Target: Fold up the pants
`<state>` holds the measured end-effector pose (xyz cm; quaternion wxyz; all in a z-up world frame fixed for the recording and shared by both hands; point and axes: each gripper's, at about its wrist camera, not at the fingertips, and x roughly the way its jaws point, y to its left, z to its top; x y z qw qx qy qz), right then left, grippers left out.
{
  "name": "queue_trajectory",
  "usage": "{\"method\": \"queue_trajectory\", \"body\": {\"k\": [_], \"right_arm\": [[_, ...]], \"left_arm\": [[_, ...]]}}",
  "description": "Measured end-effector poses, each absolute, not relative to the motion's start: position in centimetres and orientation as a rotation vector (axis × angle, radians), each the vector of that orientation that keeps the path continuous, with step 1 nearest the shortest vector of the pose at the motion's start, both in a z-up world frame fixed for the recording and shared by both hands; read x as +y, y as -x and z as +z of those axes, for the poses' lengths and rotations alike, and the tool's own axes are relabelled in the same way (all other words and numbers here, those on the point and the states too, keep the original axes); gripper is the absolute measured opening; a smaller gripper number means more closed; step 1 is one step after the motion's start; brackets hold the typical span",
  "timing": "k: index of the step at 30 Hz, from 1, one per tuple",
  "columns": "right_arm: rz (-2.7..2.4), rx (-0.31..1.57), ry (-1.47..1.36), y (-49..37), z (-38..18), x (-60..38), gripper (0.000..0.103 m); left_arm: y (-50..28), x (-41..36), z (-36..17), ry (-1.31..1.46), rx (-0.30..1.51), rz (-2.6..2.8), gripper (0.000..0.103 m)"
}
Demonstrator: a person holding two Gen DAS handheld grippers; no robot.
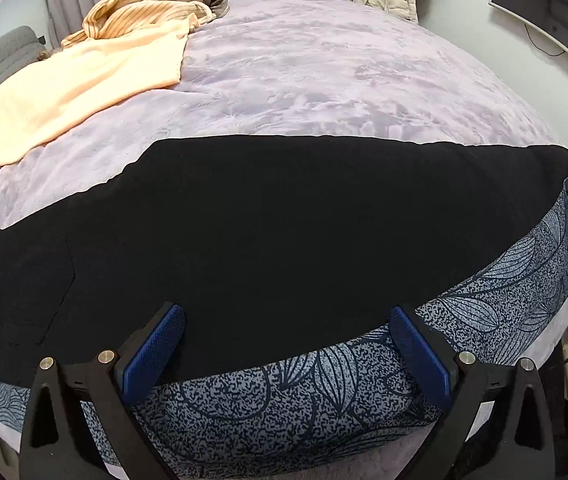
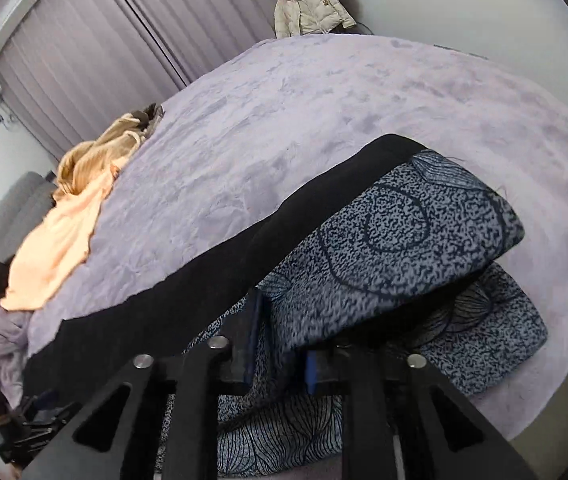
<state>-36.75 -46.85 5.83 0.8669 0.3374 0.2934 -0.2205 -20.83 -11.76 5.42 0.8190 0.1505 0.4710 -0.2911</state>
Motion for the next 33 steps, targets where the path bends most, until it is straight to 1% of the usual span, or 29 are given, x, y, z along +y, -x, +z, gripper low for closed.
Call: {"method": "queue_trajectory", "body": {"k": [1, 2, 3, 4, 5, 6, 7, 8, 9, 11, 17, 18, 20, 22, 25, 28, 31, 33], "right_arm": [[-0.446, 0.590, -0.732, 37.0, 5.8, -47.3, 0.052], [-0.437, 0.555, -0.766, 37.5, 5.8, -47.8, 0.077], [-0.437, 0.513, -0.807, 38.1, 5.8, -48.4, 0.086], [-0.446, 0.464, -0.841, 38.8, 5.8, -49.0, 0.088], [-0.446, 0.435, -0.868, 39.2, 5.9, -49.7, 0.088], [-0.449, 0.426, -0.889, 39.5, 5.8, -50.4, 0.087], [-0.442, 0.435, -0.905, 39.5, 5.7, -51.1, 0.072], [-0.423, 0.463, -0.902, 39.1, 5.8, -51.5, 0.023], [-0.429, 0.503, -0.880, 38.8, 6.2, -51.7, 0.007], [-0.427, 0.493, -0.828, 39.3, 8.2, -51.1, 0.007], [-0.390, 0.404, -0.532, 41.5, 18.5, -45.2, 0.007], [-0.390, 0.403, -0.486, 41.7, 19.7, -44.5, 0.007], [-0.410, 0.423, -0.445, 42.1, 20.2, -44.0, 0.007], [-0.445, 0.482, -0.467, 42.3, 18.5, -44.7, 0.007], [-0.527, 0.610, -0.552, 42.2, 12.8, -46.8, 0.007], [-0.599, 0.751, -0.505, 40.7, 7.5, -47.4, 0.008], [-0.625, 0.838, -0.442, 39.3, 5.0, -47.6, 0.013], [-0.624, 0.836, -0.462, 39.5, 5.7, -48.0, 0.025]], "left_arm": [[20.6, -11.7, 5.3, -0.321, 1.008, -0.614, 0.103], [20.5, -11.7, 5.3, -0.317, 1.013, -0.608, 0.103], [20.5, -11.7, 5.3, -0.311, 1.017, -0.604, 0.103], [20.2, -11.5, 5.3, -0.308, 1.019, -0.599, 0.103], [20.1, -11.5, 5.2, -0.307, 1.016, -0.592, 0.103], [20.0, -11.5, 5.2, -0.309, 1.013, -0.581, 0.103], [20.1, -11.6, 5.2, -0.312, 1.010, -0.571, 0.103], [20.1, -11.8, 5.2, -0.315, 1.009, -0.563, 0.103], [20.1, -12.1, 5.3, -0.320, 1.012, -0.558, 0.103], [20.2, -12.4, 5.6, -0.320, 1.028, -0.568, 0.103], [20.7, -11.4, 9.9, -0.246, 0.972, -0.707, 0.103], [20.8, -11.3, 10.2, -0.243, 0.965, -0.733, 0.103], [20.7, -11.5, 10.4, -0.258, 0.956, -0.756, 0.103], [20.4, -12.3, 9.3, -0.292, 0.970, -0.744, 0.103], [19.8, -13.4, 7.4, -0.311, 1.030, -0.728, 0.103], [19.3, -14.3, 5.4, -0.376, 1.077, -0.674, 0.103], [19.3, -14.6, 5.1, -0.412, 1.043, -0.644, 0.103], [19.4, -13.8, 5.6, -0.383, 1.047, -0.619, 0.103]]}}
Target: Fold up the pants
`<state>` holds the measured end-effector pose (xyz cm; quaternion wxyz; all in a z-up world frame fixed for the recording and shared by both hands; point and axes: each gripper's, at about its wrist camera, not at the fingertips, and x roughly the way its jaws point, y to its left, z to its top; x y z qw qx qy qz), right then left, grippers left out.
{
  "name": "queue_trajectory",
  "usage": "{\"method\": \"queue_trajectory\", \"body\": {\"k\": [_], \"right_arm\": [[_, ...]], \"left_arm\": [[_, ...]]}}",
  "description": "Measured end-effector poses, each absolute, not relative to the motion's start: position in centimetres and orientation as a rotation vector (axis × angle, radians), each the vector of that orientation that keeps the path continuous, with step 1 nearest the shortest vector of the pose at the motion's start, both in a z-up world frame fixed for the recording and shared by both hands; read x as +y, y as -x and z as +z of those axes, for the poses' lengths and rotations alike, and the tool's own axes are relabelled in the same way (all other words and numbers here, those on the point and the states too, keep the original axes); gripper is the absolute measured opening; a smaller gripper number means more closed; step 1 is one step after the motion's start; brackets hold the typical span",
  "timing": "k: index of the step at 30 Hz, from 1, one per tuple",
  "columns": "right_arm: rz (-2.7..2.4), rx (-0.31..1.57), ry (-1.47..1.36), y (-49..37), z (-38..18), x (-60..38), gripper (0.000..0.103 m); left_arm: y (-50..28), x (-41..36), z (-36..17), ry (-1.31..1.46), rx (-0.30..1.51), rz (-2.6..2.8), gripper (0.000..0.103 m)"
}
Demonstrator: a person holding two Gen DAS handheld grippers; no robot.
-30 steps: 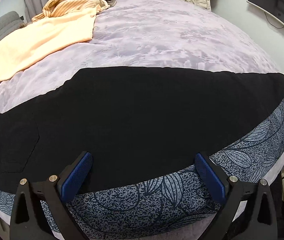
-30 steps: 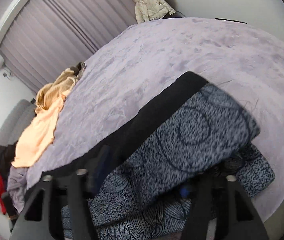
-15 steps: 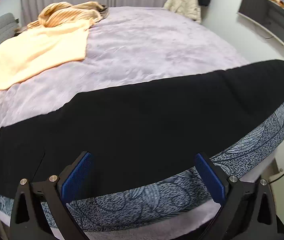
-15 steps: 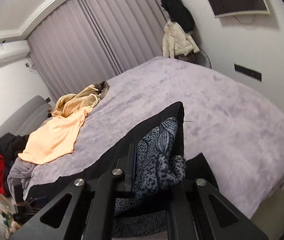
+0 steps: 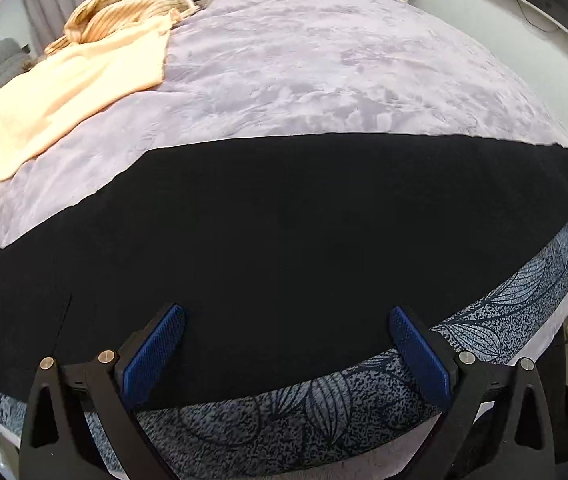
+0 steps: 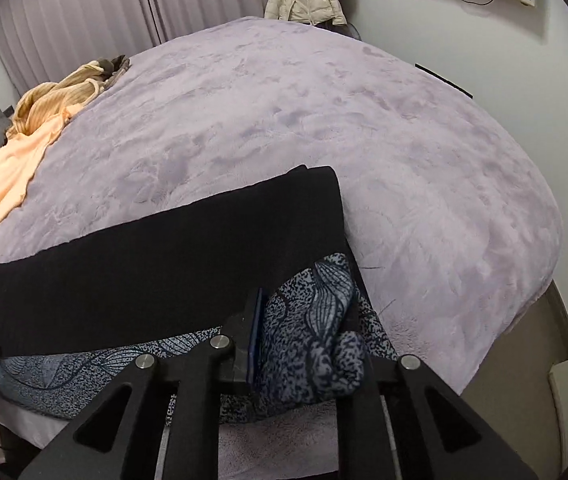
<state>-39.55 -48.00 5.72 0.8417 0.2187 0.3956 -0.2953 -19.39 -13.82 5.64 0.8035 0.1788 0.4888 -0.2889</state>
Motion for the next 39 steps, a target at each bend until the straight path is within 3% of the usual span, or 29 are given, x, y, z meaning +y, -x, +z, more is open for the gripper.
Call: {"method": "queue_trajectory", "body": {"k": [1, 2, 4, 9, 15, 20, 26, 30, 34, 39], "right_arm": [[-0.648, 0.831, -0.464, 40.1, 6.5, -48.4, 0.040], [-0.725, 0.817, -0.449, 40.8, 7.6, -48.6, 0.065], [-0.939, 0.748, -0.376, 42.8, 10.7, -48.3, 0.081], [-0.707, 0.712, -0.134, 39.0, 13.7, -39.9, 0.081], [-0.352, 0.850, 0.072, 31.6, 8.1, -28.7, 0.081], [-0.339, 0.946, 0.096, 30.9, 4.4, -29.9, 0.083], [-0.608, 1.004, -0.072, 36.7, 4.5, -40.3, 0.091], [-0.681, 0.965, -0.194, 38.6, 6.3, -43.4, 0.092], [-0.497, 0.806, -0.128, 33.3, 9.2, -38.5, 0.093], [-0.321, 0.854, -0.057, 22.4, 7.0, -32.9, 0.093]], "left_arm": [[19.8, -13.1, 6.0, -0.363, 1.045, -0.602, 0.103], [19.6, -12.6, 6.4, -0.342, 1.040, -0.583, 0.103], [19.5, -12.4, 7.0, -0.299, 1.038, -0.569, 0.103], [21.5, -14.7, 7.1, -0.315, 1.035, -0.697, 0.103], [24.3, -17.7, 6.0, -0.475, 0.980, -0.723, 0.103], [22.6, -15.3, 5.5, -0.463, 1.008, -0.653, 0.103], [18.8, -10.6, 4.7, -0.349, 1.079, -0.581, 0.103], [18.1, -9.5, 6.8, -0.281, 1.058, -0.560, 0.103], [14.9, -11.6, 9.0, -0.183, 1.014, -0.547, 0.103], [10.3, -16.9, 6.1, -0.243, 1.049, -0.386, 0.103]]}}
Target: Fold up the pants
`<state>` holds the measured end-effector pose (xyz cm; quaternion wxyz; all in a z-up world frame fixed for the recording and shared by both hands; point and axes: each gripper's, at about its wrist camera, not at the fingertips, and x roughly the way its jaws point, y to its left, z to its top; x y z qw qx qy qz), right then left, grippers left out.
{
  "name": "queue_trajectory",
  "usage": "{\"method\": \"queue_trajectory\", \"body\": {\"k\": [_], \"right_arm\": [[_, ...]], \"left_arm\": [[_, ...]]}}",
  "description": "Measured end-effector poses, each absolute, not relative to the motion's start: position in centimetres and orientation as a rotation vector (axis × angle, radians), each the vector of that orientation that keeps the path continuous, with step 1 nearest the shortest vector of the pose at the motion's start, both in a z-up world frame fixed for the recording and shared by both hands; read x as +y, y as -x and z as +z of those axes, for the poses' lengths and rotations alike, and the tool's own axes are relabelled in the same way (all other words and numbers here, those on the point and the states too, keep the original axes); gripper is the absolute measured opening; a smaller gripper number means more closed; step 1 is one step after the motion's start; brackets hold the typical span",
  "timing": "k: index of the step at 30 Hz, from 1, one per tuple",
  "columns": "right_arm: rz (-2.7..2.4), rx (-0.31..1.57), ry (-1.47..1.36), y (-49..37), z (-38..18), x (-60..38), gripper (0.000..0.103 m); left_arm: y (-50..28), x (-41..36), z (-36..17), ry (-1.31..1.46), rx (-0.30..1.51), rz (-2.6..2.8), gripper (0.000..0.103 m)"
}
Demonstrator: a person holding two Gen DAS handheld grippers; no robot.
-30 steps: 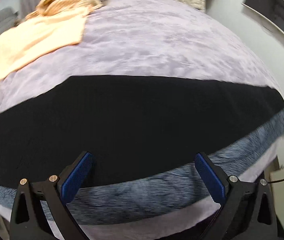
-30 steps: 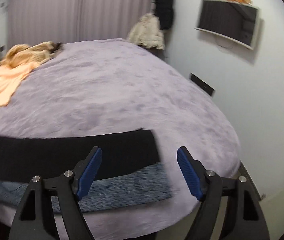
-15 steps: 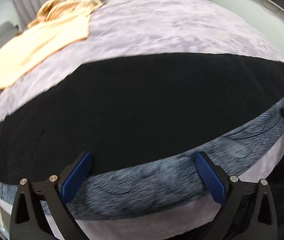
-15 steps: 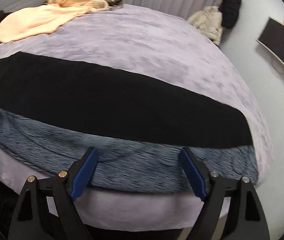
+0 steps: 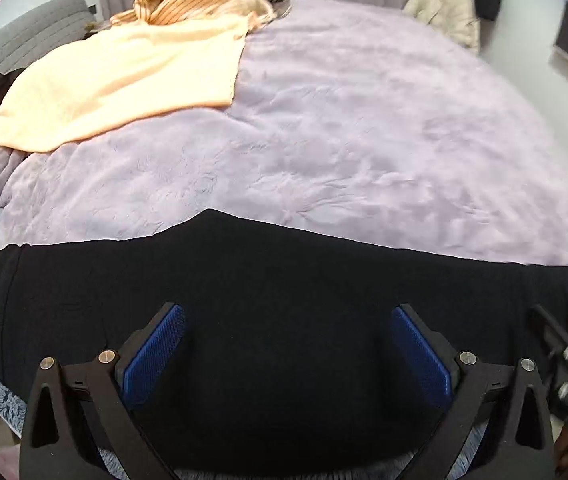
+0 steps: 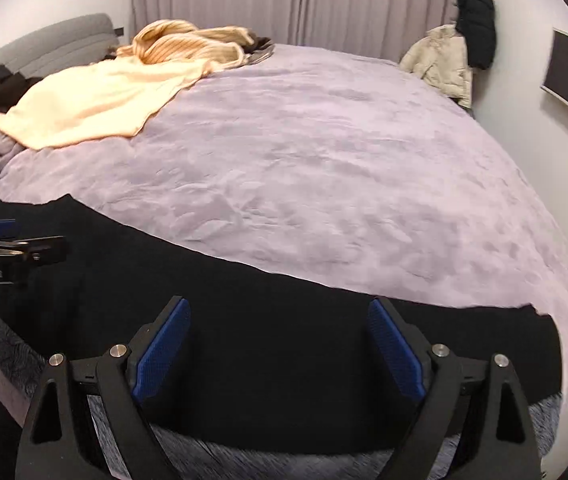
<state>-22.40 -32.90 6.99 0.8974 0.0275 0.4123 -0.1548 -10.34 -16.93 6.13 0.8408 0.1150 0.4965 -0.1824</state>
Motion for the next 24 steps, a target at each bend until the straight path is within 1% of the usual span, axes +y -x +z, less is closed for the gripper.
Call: {"method": "queue_trajectory", "body": {"k": [2, 3, 4, 5, 7, 10, 12, 15, 18, 21, 24], "right_arm": [[-0.328, 0.929, -0.022, 20.4, 5.1, -32.4, 0.093], [-0.327, 0.939, -0.015, 20.3, 4.4, -32.8, 0.093], [-0.331, 0.931, -0.019, 21.0, 4.2, -33.6, 0.093], [-0.359, 0.926, -0.020, 21.9, 4.2, -34.5, 0.097], [-0.448, 0.918, -0.049, 23.7, 4.6, -37.7, 0.101], [-0.619, 0.922, -0.093, 26.3, 5.0, -44.0, 0.101], [-0.705, 0.916, -0.120, 28.8, 5.1, -48.1, 0.101], [-0.774, 0.921, -0.158, 31.0, 5.2, -51.6, 0.101], [-0.736, 0.851, -0.214, 32.5, 6.9, -50.4, 0.101], [-0.687, 0.819, -0.140, 32.8, 7.7, -46.5, 0.101], [-0.610, 0.805, -0.009, 32.0, 7.5, -43.2, 0.102]], "left_arm": [[9.1, -17.5, 4.8, -0.297, 1.076, -0.323, 0.103], [8.8, -17.2, 4.1, -0.283, 1.090, -0.332, 0.103], [9.5, -15.1, 3.8, -0.256, 1.088, -0.349, 0.103], [9.6, -14.4, 3.7, -0.249, 1.079, -0.355, 0.103], [10.1, -13.5, 3.2, -0.265, 1.062, -0.369, 0.103], [9.7, -13.1, 3.5, -0.268, 1.060, -0.377, 0.103], [11.0, -12.4, 3.9, -0.270, 1.062, -0.368, 0.103], [11.2, -12.9, 4.2, -0.275, 1.066, -0.342, 0.103], [12.3, -13.0, 5.1, -0.254, 1.095, -0.383, 0.103], [14.9, -13.9, 6.2, -0.253, 1.070, -0.464, 0.103], [17.3, -16.1, 5.8, -0.347, 1.036, -0.546, 0.103]]}}
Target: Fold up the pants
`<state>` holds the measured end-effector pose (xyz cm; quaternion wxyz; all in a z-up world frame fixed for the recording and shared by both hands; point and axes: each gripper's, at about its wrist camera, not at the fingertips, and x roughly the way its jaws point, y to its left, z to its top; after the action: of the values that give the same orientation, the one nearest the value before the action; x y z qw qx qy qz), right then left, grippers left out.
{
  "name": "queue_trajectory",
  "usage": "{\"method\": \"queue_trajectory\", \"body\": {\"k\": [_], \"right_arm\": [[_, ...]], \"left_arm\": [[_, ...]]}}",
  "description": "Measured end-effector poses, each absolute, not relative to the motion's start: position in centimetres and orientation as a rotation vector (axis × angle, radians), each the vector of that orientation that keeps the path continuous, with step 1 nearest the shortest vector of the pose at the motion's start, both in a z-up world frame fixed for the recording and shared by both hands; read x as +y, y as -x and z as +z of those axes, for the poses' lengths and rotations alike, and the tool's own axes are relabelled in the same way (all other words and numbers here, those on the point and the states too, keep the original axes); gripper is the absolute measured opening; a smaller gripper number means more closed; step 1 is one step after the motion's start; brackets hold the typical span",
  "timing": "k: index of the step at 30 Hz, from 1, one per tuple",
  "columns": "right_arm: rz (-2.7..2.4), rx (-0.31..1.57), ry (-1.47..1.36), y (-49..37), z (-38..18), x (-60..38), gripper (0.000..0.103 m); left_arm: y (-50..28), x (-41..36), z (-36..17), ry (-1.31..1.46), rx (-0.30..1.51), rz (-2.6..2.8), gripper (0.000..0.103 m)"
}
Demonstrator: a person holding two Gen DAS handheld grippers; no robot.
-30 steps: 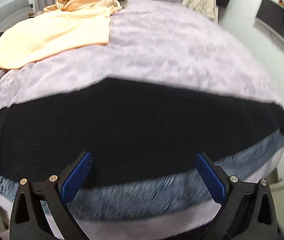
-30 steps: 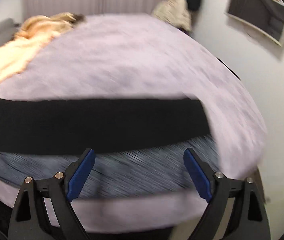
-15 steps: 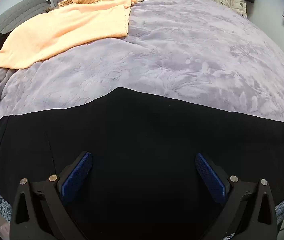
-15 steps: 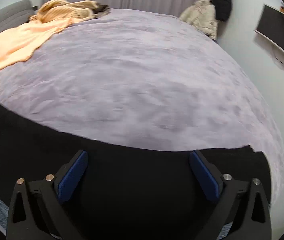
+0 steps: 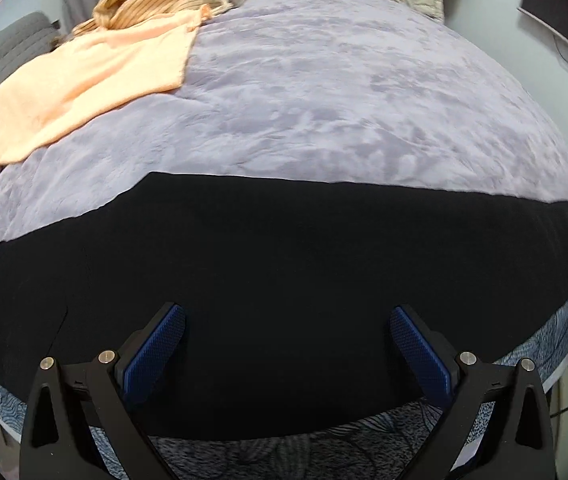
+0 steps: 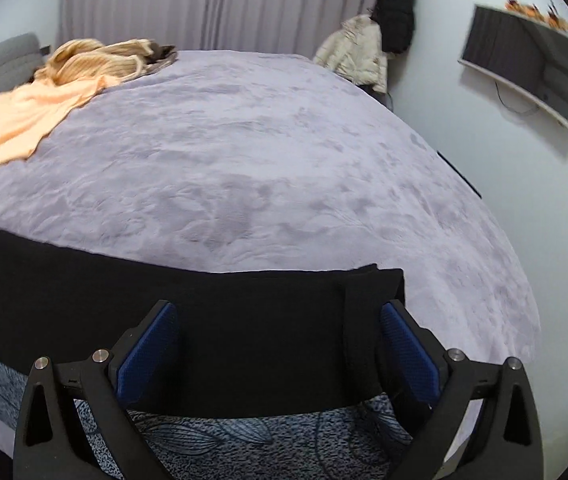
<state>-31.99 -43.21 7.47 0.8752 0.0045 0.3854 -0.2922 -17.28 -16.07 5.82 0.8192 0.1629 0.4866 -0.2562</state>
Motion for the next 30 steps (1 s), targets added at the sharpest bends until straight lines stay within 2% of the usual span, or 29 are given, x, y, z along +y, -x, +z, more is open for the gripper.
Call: {"method": "queue_trajectory", "body": {"k": [3, 6, 8, 13, 19, 21, 24, 27, 30], "right_arm": [[-0.693, 0.897, 0.087, 31.3, 5.6, -44.3, 0.102], [-0.793, 0.900, -0.157, 34.1, 5.7, -49.3, 0.102], [-0.909, 0.851, -0.163, 36.0, 7.3, -49.6, 0.102], [-0.658, 0.763, -0.097, 34.2, 10.1, -42.1, 0.102], [-0.225, 0.884, -0.011, 27.9, 5.7, -30.1, 0.102], [-0.234, 0.922, 0.026, 27.5, 3.7, -29.1, 0.102], [-0.221, 0.888, -0.073, 28.4, 3.4, -30.2, 0.102], [-0.227, 0.889, -0.051, 28.5, 3.3, -29.8, 0.103], [-0.235, 0.889, -0.048, 28.6, 3.3, -29.8, 0.103]], "left_arm": [[17.8, -16.8, 4.7, -0.428, 1.006, -0.521, 0.103], [17.2, -15.5, 5.5, -0.398, 1.024, -0.476, 0.103], [17.0, -14.0, 6.4, -0.370, 1.006, -0.450, 0.103], [17.4, -13.2, 6.3, -0.347, 1.023, -0.439, 0.103], [18.2, -13.0, 5.3, -0.404, 0.995, -0.422, 0.103], [17.7, -11.0, 5.4, -0.400, 0.989, -0.368, 0.103], [16.6, -7.1, 5.3, -0.323, 1.011, -0.353, 0.103], [15.9, -3.8, 5.2, -0.237, 1.032, -0.364, 0.103], [15.7, -1.2, 4.9, -0.273, 1.000, -0.284, 0.103]]}}
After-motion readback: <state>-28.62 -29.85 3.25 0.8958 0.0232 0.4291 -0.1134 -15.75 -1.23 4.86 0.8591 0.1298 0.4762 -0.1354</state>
